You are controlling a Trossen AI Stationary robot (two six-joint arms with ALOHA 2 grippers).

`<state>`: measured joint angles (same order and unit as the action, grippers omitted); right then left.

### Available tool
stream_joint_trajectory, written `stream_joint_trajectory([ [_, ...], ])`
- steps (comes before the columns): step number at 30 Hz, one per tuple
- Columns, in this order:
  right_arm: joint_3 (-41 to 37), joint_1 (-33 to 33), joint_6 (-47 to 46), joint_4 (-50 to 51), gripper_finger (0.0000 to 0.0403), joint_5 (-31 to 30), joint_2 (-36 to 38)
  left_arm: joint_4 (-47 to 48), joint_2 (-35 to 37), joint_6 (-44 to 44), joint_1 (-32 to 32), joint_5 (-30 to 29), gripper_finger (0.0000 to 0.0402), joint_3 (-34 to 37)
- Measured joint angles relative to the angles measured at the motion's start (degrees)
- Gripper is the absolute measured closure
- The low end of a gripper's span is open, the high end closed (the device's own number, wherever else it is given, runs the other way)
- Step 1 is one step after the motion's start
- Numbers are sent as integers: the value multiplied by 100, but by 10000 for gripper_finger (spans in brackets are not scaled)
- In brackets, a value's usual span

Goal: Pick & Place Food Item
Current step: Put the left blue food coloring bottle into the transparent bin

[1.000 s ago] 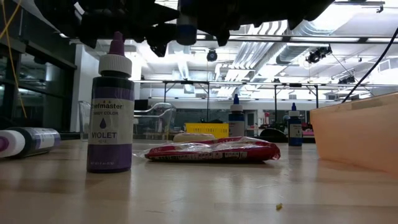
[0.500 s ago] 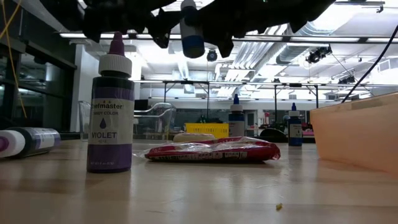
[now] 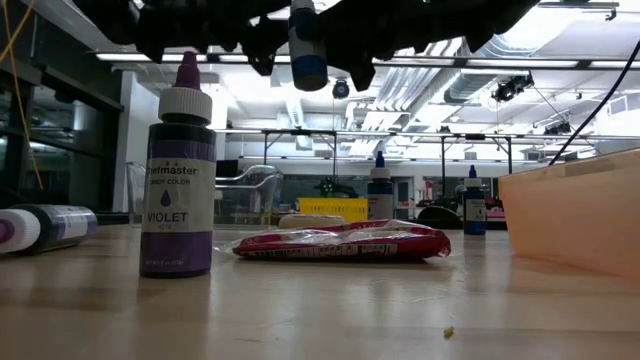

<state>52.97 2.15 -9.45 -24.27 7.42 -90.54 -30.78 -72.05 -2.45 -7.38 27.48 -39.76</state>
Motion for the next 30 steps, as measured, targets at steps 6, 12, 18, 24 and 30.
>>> stream_joint_trajectory([
  [6, 0, 11, 0, -2, 270, 0, 0, 818, 0, 91, 5, 3, 208, -406],
  [12, 0, 11, 0, -41, 270, 0, 2, 1506, 0, 159, 7, 3, 208, -761],
  [18, 0, 11, 0, -39, 270, 2, 2, 2074, -2, 222, 7, 0, 208, -1036],
  [24, 0, 11, 2, -42, 270, 2, 7, 2608, -197, 263, 7, -13, 208, -1376],
  [30, 0, 11, 11, 23, 270, 6, 9, 2753, -608, 305, 16, 106, 208, -1672],
])
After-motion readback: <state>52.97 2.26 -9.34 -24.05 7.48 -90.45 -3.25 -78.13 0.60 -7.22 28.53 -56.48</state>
